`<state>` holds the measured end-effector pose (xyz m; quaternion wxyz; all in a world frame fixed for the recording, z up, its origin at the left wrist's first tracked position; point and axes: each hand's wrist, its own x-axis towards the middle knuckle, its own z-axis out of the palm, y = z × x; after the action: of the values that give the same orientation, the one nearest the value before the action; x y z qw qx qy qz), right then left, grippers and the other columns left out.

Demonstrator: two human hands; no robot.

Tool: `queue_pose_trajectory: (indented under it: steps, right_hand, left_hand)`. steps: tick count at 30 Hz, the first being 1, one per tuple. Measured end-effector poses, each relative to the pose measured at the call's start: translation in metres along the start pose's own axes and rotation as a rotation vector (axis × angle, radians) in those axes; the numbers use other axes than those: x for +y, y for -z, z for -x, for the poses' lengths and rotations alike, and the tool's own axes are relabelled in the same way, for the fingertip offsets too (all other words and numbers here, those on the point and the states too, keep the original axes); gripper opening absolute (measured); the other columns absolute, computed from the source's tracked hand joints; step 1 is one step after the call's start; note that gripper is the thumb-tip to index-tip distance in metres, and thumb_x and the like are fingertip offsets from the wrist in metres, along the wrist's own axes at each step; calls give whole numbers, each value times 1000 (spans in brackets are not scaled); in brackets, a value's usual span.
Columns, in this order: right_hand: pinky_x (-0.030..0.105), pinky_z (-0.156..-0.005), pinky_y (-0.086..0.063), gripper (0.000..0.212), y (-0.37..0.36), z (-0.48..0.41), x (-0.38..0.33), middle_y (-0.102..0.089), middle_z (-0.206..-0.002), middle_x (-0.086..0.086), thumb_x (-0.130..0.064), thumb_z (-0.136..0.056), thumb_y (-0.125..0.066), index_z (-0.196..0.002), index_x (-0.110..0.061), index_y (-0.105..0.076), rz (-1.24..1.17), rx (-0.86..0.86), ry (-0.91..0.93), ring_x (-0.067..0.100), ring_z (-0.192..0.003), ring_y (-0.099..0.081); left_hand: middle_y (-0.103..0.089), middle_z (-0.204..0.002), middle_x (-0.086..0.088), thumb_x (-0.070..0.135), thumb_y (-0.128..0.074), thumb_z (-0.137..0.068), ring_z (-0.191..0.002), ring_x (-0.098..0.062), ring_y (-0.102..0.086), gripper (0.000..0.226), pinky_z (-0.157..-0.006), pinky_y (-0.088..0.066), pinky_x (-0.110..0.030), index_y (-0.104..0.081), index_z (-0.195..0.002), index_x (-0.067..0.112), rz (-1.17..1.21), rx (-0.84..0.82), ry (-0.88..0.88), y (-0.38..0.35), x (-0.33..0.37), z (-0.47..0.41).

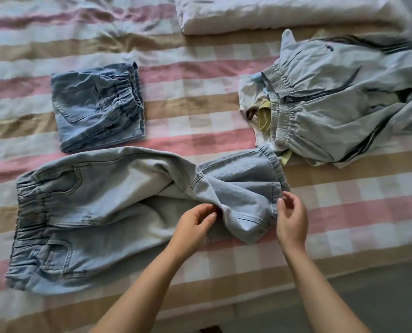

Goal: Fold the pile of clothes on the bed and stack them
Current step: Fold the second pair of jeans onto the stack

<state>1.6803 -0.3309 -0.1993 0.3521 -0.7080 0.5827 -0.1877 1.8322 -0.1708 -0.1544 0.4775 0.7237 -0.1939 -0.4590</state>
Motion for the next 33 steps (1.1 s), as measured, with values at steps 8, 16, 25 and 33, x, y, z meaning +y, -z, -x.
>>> queue_pose_trajectory:
  steps: [8,16,25,33]
  right_hand:
    - [36,-84,-38,77,-13,89,23,-59,-97,22,-66,-84,-37,-96,6,-60,315,-151,313,29,-93,-48]
    - [40,-67,-48,27,-6,53,24,-63,-86,21,-17,-68,-48,-79,-3,-68,522,-202,325,41,-76,-60]
    - [18,-67,-39,18,24,-43,-56,-56,-88,2,-14,-91,-40,-97,-1,-51,-182,56,213,14,-81,-50]
    - [34,-63,-29,17,-58,-206,-127,-60,-98,26,1,-91,-41,-103,5,-53,45,38,80,32,-83,-54]
  left_hand:
    - [-65,-99,-11,-5,-67,-74,-89,-32,-59,33,-82,-49,-40,-67,-105,6,-737,323,-464,48,3,-13]
    - [-65,-110,-4,9,-69,-73,-121,-20,-51,11,-109,-18,-46,-64,-83,11,-1137,-70,-451,50,24,-77]
    - [-61,-73,-18,5,-67,-80,-70,-33,-56,12,-65,-40,-38,-59,-74,-3,-869,133,-459,81,65,-121]
    - [-60,-81,-18,13,-60,-87,-75,-33,-54,17,-64,-36,-38,-56,-77,1,-745,414,-407,104,85,-227]
